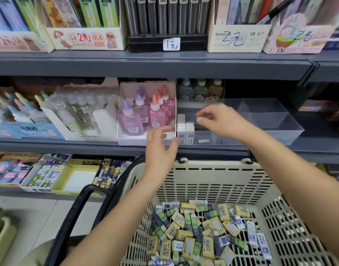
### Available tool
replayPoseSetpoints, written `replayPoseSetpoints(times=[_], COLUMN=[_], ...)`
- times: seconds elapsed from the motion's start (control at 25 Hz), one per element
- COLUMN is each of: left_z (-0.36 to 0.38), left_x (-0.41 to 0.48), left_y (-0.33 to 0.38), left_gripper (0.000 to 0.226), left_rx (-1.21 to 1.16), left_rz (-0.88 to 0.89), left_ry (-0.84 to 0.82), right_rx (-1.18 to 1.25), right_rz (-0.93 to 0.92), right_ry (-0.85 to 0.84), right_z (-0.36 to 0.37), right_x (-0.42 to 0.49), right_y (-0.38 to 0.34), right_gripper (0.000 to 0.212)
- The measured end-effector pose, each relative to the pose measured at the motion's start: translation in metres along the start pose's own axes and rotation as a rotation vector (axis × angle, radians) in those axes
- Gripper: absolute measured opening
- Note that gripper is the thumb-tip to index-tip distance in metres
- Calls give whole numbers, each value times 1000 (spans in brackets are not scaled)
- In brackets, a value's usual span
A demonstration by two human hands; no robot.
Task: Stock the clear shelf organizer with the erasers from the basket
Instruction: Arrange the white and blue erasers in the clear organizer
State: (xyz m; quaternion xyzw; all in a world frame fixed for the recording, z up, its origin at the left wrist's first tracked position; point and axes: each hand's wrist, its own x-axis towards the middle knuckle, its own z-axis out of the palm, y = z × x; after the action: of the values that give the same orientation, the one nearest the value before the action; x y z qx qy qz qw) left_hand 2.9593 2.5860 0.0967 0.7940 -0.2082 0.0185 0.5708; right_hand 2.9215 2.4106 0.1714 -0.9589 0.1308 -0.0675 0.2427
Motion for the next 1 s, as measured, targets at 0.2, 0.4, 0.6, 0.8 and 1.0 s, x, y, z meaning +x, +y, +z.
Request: replayPoseSetpoints(times=[0.2, 0.4, 0.6, 0.8, 1.0], left_z=[-21, -42, -54, -39, -18], left_x=[-67, -92, -106, -99, -107], left_y=[-7, -19, -34, -48, -66], left_gripper=[21, 33, 38, 39, 21], left_rx=[201, 448, 570, 642, 743], left_rz=[-134, -355, -354, -499, -668], left_ry=[-418, -693, -691, -721, -920], right_rx=[299, 16, -181, -381, -349], right_rz=[-26, -38, -296, -396, -516], right_ry=[-306, -675, -733, -701, -556], right_z=[34, 141, 207, 187, 202], right_x=[-109, -164, -174, -179, -180], right_y=[20, 55, 51, 88, 57], right_gripper=[12, 32, 58, 46, 48])
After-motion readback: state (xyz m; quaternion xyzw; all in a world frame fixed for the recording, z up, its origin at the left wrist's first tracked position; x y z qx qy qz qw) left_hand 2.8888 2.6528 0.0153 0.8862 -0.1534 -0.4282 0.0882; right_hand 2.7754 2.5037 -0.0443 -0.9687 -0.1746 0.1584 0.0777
